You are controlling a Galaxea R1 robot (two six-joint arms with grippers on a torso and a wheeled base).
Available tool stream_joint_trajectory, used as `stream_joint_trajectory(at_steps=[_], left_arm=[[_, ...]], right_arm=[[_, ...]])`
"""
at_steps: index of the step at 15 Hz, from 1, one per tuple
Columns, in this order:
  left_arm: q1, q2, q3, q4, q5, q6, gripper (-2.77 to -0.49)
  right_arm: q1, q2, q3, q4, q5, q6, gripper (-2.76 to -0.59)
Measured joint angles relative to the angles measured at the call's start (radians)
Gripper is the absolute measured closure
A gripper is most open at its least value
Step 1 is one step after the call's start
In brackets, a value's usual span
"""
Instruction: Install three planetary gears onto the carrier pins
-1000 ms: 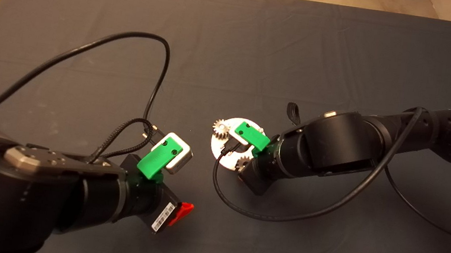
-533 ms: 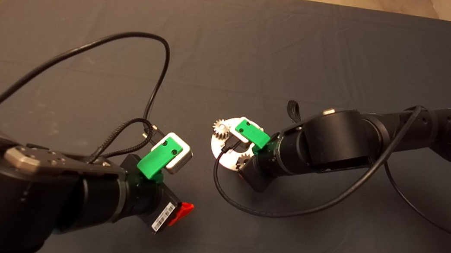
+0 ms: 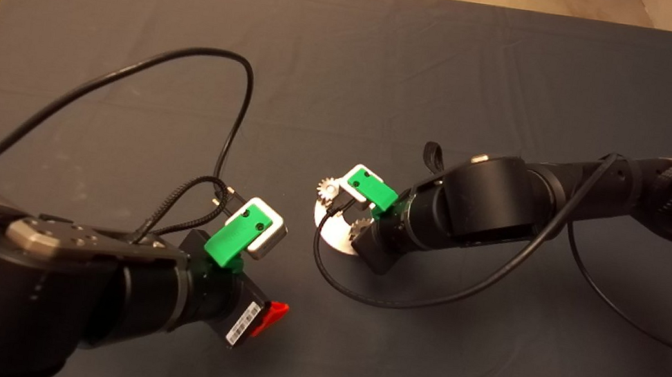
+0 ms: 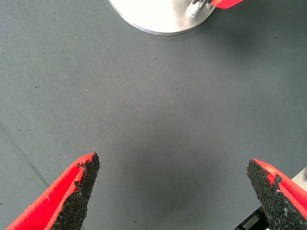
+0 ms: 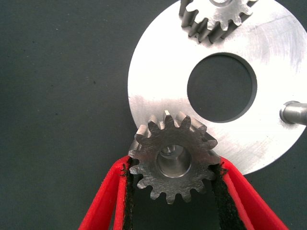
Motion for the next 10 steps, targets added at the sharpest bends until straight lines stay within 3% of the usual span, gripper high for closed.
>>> stream_joint_trajectory(at_steps=[5,9,10], left_arm=[[0.0,-0.001,0.0,0.0,0.0,0.0,-2.22],[0.0,-0.005,0.0,0.0,0.0,0.001,-2.22],[0.0,-0.006,0.0,0.0,0.0,0.001,-2.22]], right_arm=[[0.0,0.019,0.0,0.0,0.001,-0.011,-0.95],[0.0,0.019,0.0,0.0,-0.003,-0.026,-0.95],[0.0,0.019,0.0,0.0,-0.009,-0.031,-0.95]])
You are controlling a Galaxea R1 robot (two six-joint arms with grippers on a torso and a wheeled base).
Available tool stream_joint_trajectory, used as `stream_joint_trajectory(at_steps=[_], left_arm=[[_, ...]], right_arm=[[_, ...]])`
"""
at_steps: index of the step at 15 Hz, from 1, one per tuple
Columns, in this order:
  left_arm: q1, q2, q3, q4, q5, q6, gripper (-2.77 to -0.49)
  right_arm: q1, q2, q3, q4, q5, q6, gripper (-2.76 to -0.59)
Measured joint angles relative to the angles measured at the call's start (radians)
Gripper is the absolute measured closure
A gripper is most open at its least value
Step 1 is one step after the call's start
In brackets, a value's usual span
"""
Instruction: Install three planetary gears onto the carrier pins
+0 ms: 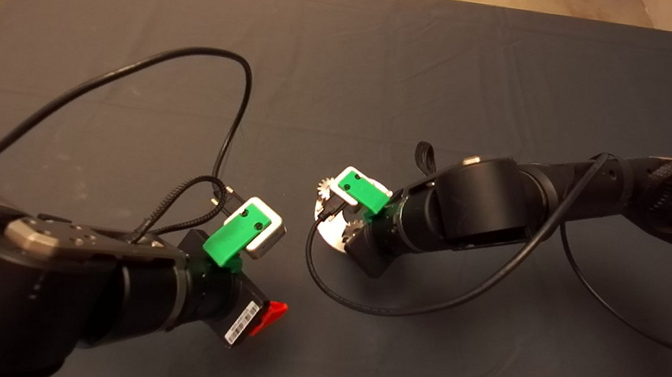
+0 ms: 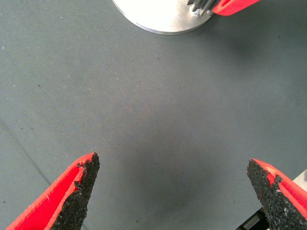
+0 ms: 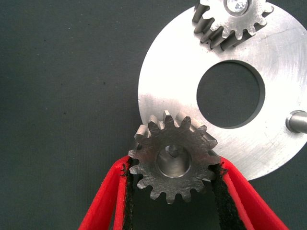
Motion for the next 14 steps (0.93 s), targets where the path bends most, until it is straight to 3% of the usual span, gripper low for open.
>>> stream_joint_trajectory(at_steps=[4,14], left_arm=[[0.0,-0.004,0.0,0.0,0.0,0.0,-2.22],[0.0,-0.004,0.0,0.0,0.0,0.001,-2.22]], right_arm=[[0.0,0.0,0.0,0.0,-0.017,-0.005,-0.95],[-0.001,-0.001,0.0,0.0,-0.02,-0.006,-0.95]])
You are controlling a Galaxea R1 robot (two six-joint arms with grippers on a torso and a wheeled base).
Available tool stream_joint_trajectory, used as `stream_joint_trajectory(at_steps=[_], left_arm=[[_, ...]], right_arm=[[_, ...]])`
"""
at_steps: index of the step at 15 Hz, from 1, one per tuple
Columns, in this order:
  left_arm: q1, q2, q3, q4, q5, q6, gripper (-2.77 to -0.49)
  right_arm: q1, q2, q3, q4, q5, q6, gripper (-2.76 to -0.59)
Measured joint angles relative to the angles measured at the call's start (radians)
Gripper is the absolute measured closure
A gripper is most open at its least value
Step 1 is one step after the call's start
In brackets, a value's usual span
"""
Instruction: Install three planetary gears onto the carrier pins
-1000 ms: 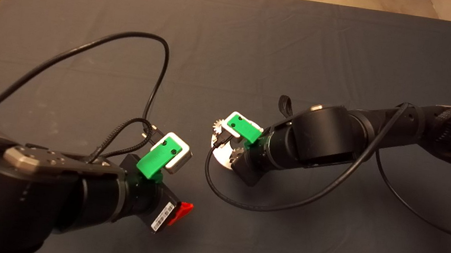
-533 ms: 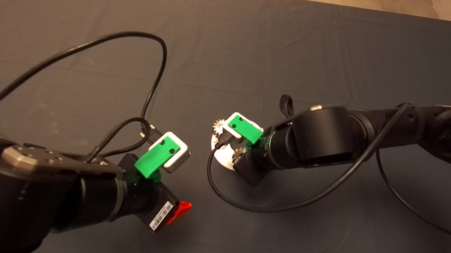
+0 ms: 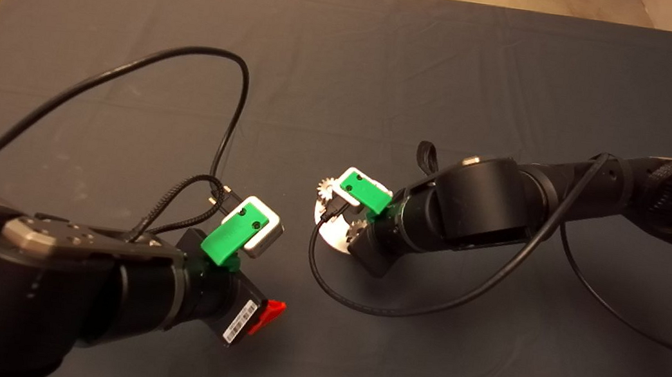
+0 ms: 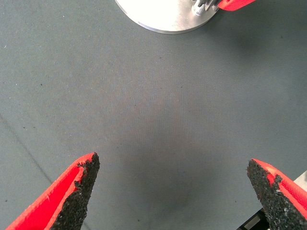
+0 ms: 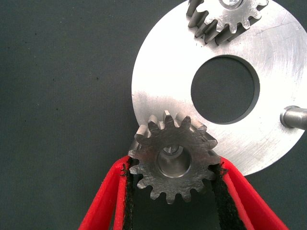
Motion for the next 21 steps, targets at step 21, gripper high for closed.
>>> stream_joint_trajectory(at_steps=[21], left_arm=[[0.0,0.0,0.0,0.0,0.0,0.0,-2.22]], right_arm=[[-0.021,-0.005,-0.007,-0.022,0.01,-0.03,-0.95]])
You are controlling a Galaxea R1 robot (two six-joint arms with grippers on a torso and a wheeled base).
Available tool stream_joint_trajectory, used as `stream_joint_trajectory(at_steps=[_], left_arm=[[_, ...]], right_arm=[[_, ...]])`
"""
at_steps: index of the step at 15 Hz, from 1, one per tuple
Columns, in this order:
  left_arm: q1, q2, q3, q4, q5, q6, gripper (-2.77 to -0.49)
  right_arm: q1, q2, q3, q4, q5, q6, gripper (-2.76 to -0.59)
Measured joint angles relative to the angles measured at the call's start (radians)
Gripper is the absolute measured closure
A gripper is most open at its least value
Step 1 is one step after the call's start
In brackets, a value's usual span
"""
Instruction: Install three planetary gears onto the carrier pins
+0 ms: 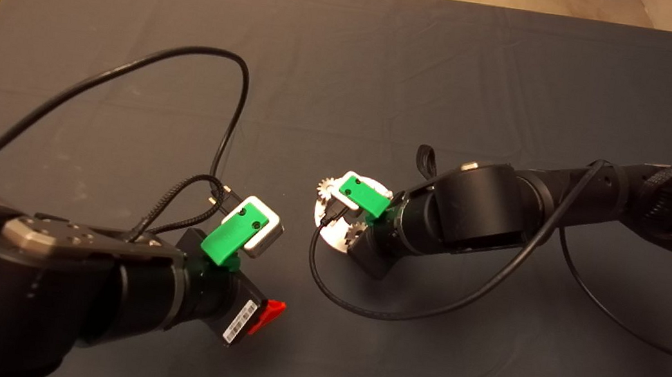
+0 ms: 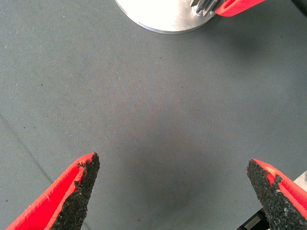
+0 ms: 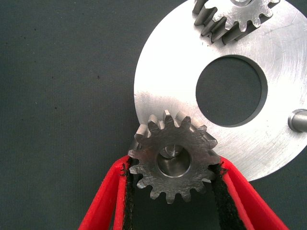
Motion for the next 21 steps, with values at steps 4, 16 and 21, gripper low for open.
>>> stream_joint_trajectory(at_steps=[4,16,21], left_arm=[[0.0,0.0,0.0,0.0,0.0,0.0,-2.22],[0.0,0.0,0.0,0.0,0.0,0.0,-2.22],[0.0,0.0,0.0,0.0,0.0,0.0,-2.22]], right_arm=[[0.0,0.0,0.0,-0.002,0.0,0.0,-0.95],[0.0,0.0,-0.001,-0.013,-0.001,0.0,-0.94],[0.0,0.0,-0.001,-0.014,-0.001,0.0,-0.94]])
